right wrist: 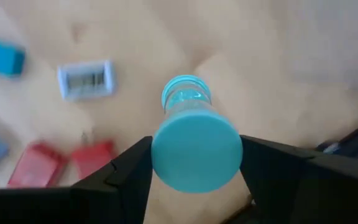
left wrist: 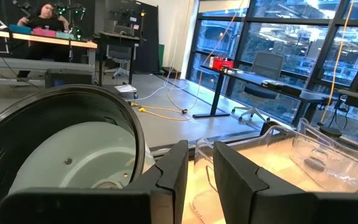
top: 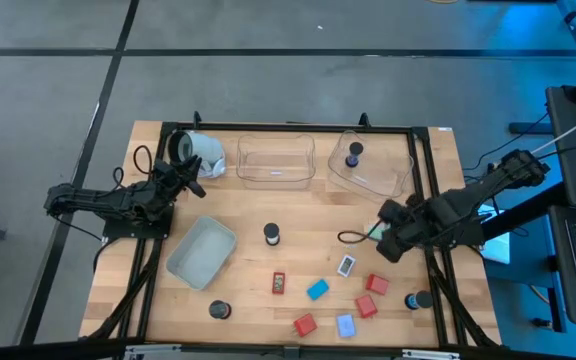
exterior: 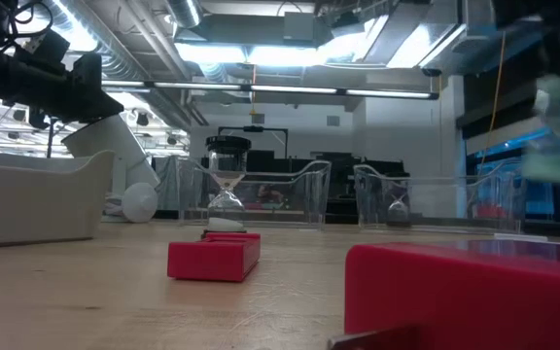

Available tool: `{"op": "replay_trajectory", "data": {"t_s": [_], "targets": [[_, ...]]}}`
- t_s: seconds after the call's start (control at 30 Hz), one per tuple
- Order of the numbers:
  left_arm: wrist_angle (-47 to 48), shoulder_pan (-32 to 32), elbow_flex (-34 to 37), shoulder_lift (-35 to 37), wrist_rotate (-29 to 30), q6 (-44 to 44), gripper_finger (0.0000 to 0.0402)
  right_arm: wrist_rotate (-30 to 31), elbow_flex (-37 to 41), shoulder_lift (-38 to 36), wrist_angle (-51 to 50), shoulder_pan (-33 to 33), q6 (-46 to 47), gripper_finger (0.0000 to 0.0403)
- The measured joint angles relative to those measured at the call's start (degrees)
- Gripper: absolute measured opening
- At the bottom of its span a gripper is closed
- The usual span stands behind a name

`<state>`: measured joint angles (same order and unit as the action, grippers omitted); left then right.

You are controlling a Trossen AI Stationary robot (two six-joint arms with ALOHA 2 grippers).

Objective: Pick & Place Office items
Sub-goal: Put the light green hourglass into the right transparent bin

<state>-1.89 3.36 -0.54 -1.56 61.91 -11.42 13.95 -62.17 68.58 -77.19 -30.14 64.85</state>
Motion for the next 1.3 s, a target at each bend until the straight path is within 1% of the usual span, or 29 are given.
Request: {"op": "replay_trajectory", "data": {"t_s": [0.1,0.2,0.27,0.33,0.43,0.53,0.63,0.8,1.0,1.1,1.2,1.3], "targets": [[0.0,0.01,0.0,0.0,-0.01,0.0,0.0072,8.67,-4.37,-1.21,-2.72,2.42,-4.18,0.0211],[0.0,0.0,0.0,0.0,0.0,0.0,0.0072,15.13,-7.21,-2.52,-3.45,5.98,-9.57,0.0211],[0.0,0.02,0.0,0.0,0.0,0.0,0.0072,17.66,-8.09,-3.12,-3.4,9.34,-12.97,0.0211],[0.0,0.0,0.0,0.0,0.0,0.0,0.0072,18.19,-8.07,-3.2,-3.5,13.55,-15.81,0.0211],[0.0,0.02,0.0,0.0,-0.02,0.0,0.0072,18.0,-7.31,-3.22,-3.47,21.59,-21.5,0.0212],[0.0,0.0,0.0,0.0,-0.02,0.0,0.0072,16.14,-6.06,-3.01,-3.1,29.9,-26.36,0.0212],[0.0,0.0,0.0,0.0,0.0,0.04,0.0072,12.87,-3.57,-2.27,-0.97,37.17,-30.59,0.0212],[0.0,0.0,0.0,0.0,0.0,0.11,0.0072,7.49,1.96,0.05,3.25,46.95,-39.96,0.0212],[0.02,0.02,0.0,0.0,0.11,0.15,0.0072,4.47,4.21,3.41,5.02,56.06,-47.03,0.0212],[0.02,0.01,0.0,0.0,0.11,0.16,0.0072,3.42,4.59,5.25,6.51,59.47,-49.37,0.0212],[0.02,0.01,0.0,0.0,0.12,0.17,0.0072,0.38,4.79,7.64,7.98,61.96,-51.61,0.0213],[0.02,0.0,0.0,0.0,0.14,0.17,0.0072,-0.05,4.79,10.04,9.39,63.23,-53.49,0.0213]]}}
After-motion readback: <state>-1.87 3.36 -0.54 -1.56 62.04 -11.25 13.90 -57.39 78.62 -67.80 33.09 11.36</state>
